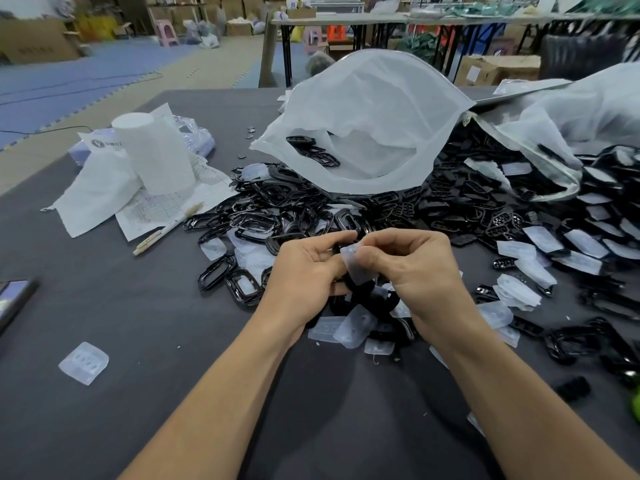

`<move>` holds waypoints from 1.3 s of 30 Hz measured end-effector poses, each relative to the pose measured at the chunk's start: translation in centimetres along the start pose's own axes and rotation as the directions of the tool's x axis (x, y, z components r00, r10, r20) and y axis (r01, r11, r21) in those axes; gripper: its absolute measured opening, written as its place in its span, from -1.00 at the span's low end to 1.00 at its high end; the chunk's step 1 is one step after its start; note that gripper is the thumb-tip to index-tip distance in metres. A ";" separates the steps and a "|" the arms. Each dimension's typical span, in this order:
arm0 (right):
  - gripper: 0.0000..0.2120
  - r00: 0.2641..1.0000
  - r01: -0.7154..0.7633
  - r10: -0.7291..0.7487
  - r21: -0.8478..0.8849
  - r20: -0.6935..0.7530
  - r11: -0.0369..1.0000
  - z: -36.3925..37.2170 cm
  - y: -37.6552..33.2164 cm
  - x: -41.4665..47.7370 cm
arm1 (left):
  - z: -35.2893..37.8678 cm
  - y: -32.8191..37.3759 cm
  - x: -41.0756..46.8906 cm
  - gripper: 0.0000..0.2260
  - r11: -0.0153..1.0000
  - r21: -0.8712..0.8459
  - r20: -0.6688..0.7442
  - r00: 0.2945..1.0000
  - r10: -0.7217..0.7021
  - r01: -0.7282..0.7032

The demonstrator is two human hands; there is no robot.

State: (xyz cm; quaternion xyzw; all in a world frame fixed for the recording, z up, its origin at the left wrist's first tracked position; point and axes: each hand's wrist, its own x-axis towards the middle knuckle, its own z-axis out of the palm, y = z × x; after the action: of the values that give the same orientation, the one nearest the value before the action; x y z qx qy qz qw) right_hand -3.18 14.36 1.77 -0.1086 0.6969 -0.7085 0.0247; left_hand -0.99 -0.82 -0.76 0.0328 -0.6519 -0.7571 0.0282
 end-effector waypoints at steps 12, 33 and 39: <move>-0.93 0.985 0.062 -0.098 -0.243 -0.140 0.968 0.2 0.1 -0.5 | 0.7 0.2 -0.1 -0.74 0.971 -0.207 0.100 0.990 -0.101 0.120; -0.85 0.958 0.092 -0.195 -0.422 -0.209 0.902 -0.2 0.3 -0.2 | 0.9 0.5 -0.4 -0.59 0.983 -0.145 0.049 0.993 -0.110 0.116; -0.87 0.974 0.048 -0.136 -0.419 -0.184 0.907 -0.2 0.5 0.0 | 0.9 0.6 -0.5 -0.62 0.982 -0.161 0.003 0.995 -0.096 0.095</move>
State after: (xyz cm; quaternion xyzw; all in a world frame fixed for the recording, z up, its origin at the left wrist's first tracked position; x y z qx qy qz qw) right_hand -3.24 14.59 1.28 -0.0693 0.8232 -0.5536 -0.1056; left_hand -0.62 -0.01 0.01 0.0635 -0.5861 -0.8077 -0.0042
